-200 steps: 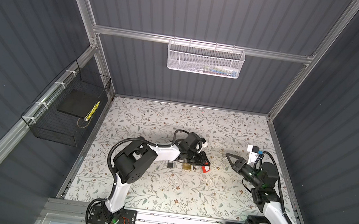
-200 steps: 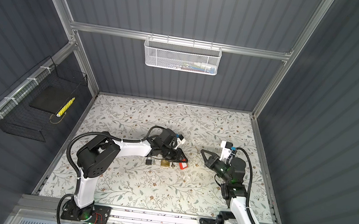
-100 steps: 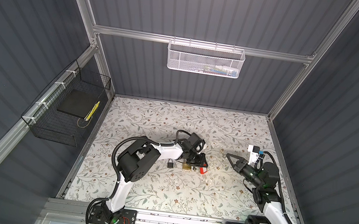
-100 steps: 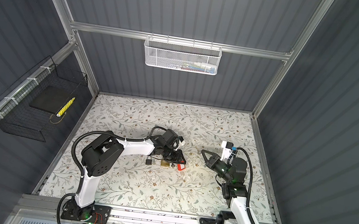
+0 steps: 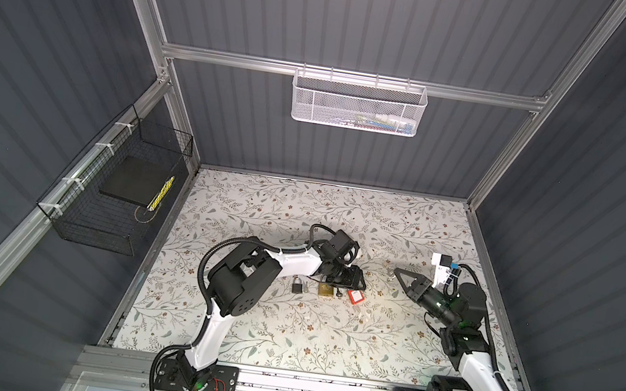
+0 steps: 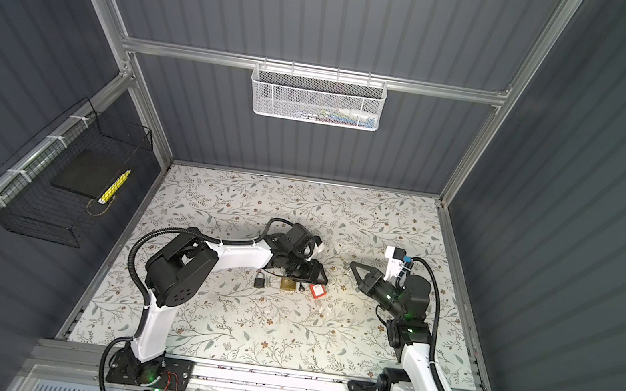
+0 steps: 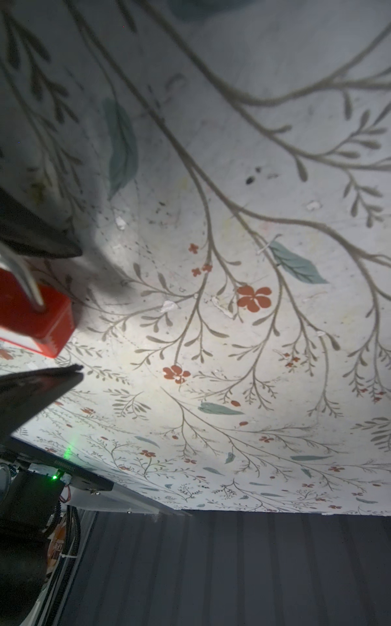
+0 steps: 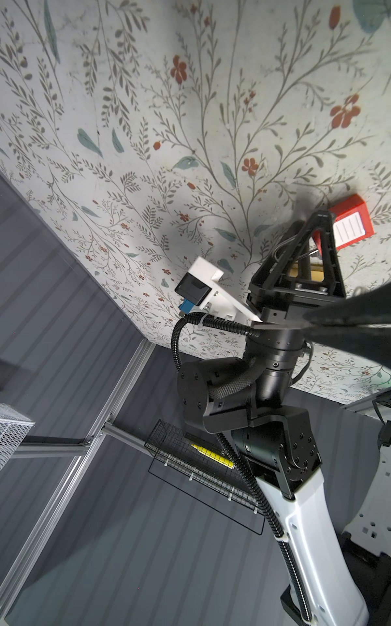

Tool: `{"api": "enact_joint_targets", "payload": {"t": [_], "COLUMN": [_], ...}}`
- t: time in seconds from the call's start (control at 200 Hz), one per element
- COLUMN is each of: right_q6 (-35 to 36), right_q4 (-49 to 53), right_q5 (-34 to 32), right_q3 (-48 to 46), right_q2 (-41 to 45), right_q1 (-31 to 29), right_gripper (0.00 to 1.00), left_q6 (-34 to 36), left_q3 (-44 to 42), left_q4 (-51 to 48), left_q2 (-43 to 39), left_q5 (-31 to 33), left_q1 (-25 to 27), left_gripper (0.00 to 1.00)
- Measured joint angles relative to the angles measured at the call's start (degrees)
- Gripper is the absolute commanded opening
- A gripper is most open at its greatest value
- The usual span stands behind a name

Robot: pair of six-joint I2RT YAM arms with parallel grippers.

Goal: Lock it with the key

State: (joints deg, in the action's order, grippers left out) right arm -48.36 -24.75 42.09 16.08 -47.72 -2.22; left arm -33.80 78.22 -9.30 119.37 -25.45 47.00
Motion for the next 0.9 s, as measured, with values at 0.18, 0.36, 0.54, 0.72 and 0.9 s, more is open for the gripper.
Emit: {"api": "enact_joint_targets", "payload": {"t": [0.18,0.36,0.54,0.72,0.9], "right_q6": [0.04,0.28,0.44,0.46,0.44], "right_q4": [0.22,0.9,1.27,2.12,2.34], "right_q5": [0.02,0.02,0.04,0.02,-0.07], "right_q3": [0.0,0.0,-0.33,-0.76,-1.31], "right_q2": [0.13,0.7,1.31,1.51,1.66], "right_q1": [0.2,0.31,0.46,0.59,0.59], "right_gripper": [0.0,0.0,0.0,0.0,0.0], "left_q6": [-0.02,-0.02,-0.07,-0.09,-0.02], "left_q3": [2.45,4.24,5.44,5.75,5.97], "left_q4": [-1.2,-1.31,-1.42,-1.49,-1.4], "left_q2": [1.07,1.88,3.08,3.08,3.08], "left_q5": [1.55,3.08,3.65,4.59,5.16], "left_q1": [-0.07,-0.07,-0.07,-0.07,-0.13], "left_gripper": [0.57,0.57,0.58,0.62,0.66]}}
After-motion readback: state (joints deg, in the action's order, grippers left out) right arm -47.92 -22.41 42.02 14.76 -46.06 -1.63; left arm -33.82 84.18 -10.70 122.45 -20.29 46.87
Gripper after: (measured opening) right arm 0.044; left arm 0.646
